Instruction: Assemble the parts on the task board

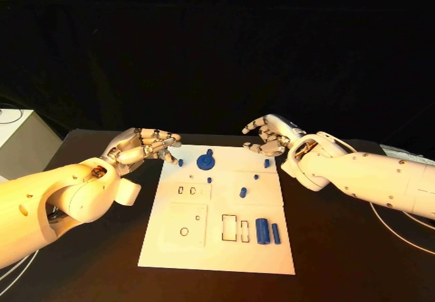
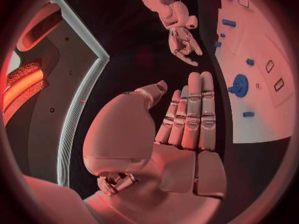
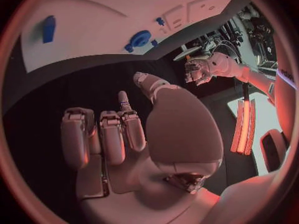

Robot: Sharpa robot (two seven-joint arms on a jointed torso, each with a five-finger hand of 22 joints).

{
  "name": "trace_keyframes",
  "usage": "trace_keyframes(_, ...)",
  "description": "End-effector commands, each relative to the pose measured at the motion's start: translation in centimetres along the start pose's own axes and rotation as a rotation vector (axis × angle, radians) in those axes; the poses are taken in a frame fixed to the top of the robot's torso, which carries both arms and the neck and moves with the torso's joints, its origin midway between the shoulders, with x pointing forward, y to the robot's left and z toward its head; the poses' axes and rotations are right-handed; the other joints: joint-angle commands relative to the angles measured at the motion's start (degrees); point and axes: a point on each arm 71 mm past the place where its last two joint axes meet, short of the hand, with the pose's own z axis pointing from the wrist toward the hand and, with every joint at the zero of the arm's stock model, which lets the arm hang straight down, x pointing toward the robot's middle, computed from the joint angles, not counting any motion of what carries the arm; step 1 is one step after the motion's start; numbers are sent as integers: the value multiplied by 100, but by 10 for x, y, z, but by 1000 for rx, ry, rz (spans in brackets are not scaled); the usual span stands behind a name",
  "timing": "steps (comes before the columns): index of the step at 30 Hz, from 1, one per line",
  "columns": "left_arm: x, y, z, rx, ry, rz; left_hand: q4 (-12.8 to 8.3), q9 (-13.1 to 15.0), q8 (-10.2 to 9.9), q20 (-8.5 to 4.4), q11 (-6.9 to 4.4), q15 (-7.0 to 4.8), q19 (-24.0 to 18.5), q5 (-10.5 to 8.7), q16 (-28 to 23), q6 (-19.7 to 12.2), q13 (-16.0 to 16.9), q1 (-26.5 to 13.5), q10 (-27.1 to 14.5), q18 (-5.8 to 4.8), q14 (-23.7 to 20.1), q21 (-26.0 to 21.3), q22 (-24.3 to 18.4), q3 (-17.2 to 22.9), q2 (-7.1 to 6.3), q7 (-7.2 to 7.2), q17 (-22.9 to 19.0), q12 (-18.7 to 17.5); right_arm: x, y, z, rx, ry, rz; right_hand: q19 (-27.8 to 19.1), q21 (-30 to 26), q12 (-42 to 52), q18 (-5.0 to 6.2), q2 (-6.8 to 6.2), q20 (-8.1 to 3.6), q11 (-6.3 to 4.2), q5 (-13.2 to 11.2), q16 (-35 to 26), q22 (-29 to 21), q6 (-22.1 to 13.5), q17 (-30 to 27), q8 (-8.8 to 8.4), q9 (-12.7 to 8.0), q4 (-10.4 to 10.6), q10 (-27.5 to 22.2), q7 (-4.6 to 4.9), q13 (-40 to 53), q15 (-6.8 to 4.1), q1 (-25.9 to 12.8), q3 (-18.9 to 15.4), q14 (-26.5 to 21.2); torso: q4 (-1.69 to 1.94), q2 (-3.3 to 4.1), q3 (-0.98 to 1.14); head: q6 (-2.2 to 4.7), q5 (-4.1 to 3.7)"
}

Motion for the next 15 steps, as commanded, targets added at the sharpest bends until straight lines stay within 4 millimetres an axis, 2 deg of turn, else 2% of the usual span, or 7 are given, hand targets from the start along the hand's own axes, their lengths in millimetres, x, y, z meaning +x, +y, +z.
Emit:
trace_keyframes(1,3,-2,1,13,21,-10,31,7,-21,14,-5,7,-36,11,21,-26,6,-62,-42,8,-47,25,10,4,-3,3,6,-30,-2,-9,-5,-19,81,74,315,3,-12,-53,-4,42,4,-45,24,1005,45,1505,17,-9,-42,30,1,946,23,78,-20,597,-31,10,29,4,-47)
trace_keyframes(3,3,-2,1,14,24,-11,31,7,-21,14,-5,7,-36,11,21,-26,6,-62,-42,8,-47,25,10,4,-3,3,6,-30,-6,-18,-9,-9,91,59,317,7,-17,-54,-25,42,4,-65,24,1009,43,1505,16,-12,-59,23,0,939,23,82,-49,597,-36,13,39,3,-73)
trace_keyframes(5,4,-1,1,14,26,-12,31,7,-21,14,-5,7,-36,11,21,-26,6,-62,-42,8,-47,25,10,4,-3,3,6,-30,-10,-28,-13,5,100,45,318,9,-18,-55,-50,41,3,-83,24,1012,39,1505,14,-15,-76,22,-1,938,23,85,-90,597,-25,4,24,-7,-92)
trace_keyframes(7,5,-1,2,15,29,-13,26,7,-21,15,-6,7,-40,11,20,-27,7,-57,-42,8,-52,26,10,4,-5,1,6,-28,-11,-36,-16,17,111,30,314,1,-28,-53,-75,42,5,-106,24,1007,15,1505,2,-24,-92,9,0,926,24,83,-168,597,-21,3,24,-13,-103)
trace_keyframes(11,5,-1,2,15,31,-14,26,7,-21,15,-6,7,-40,11,20,-27,7,-57,-42,8,-52,26,10,4,-5,1,6,-28,-8,-45,-21,34,133,13,308,-13,-38,-50,-77,43,9,-127,24,997,-14,1505,-13,-34,-104,-3,4,916,26,89,-245,597,-17,5,24,-28,-105)
trace_keyframes(14,5,-1,2,15,31,-14,26,7,-21,15,-6,7,-40,11,20,-27,7,-57,-42,8,-52,26,10,4,-5,1,6,-28,-2,-51,-24,47,150,5,294,-41,-59,-43,-43,51,18,-165,24,977,-60,1505,-38,-50,-109,-30,17,893,35,111,-404,597,-10,8,30,-48,-110)
trace_keyframes(15,5,-1,2,15,31,-14,26,7,-21,15,-6,7,-40,11,20,-27,7,-57,-42,8,-52,26,10,4,-5,1,6,-28,0,-53,-25,52,155,3,291,-49,-62,-41,-20,54,25,-175,24,972,-78,1505,-48,-58,-106,-35,21,890,40,124,-488,597,-9,7,25,-52,-110)
